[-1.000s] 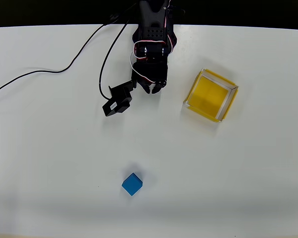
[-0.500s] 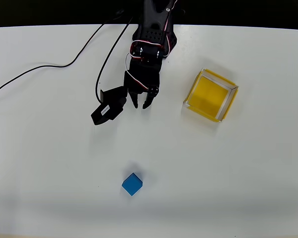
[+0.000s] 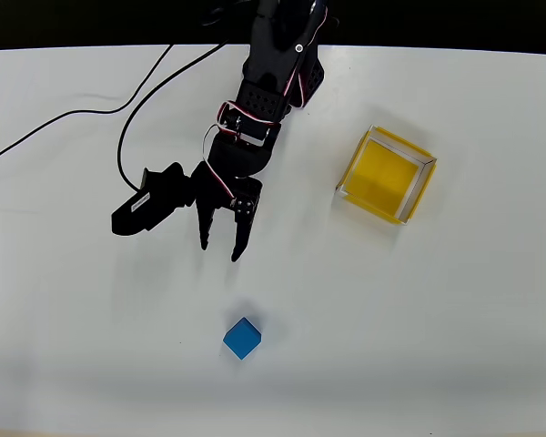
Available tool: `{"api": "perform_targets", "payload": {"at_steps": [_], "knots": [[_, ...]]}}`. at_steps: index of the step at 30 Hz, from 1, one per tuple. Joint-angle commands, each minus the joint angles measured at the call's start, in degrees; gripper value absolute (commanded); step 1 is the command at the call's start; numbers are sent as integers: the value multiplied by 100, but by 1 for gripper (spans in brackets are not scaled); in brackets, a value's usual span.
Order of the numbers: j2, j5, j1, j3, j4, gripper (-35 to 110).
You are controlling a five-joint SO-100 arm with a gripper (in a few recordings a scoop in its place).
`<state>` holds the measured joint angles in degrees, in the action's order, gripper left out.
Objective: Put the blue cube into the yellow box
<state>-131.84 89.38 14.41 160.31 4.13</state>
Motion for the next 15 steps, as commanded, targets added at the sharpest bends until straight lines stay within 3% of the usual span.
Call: {"api": "perform_targets", "payload": {"at_steps": [1,5,15], "knots": [[721,-211,158,-1266,1151,30],[1661,-431,123,-1802,1942,40],[3665,-413,-114,-3270,2417,53]]}}
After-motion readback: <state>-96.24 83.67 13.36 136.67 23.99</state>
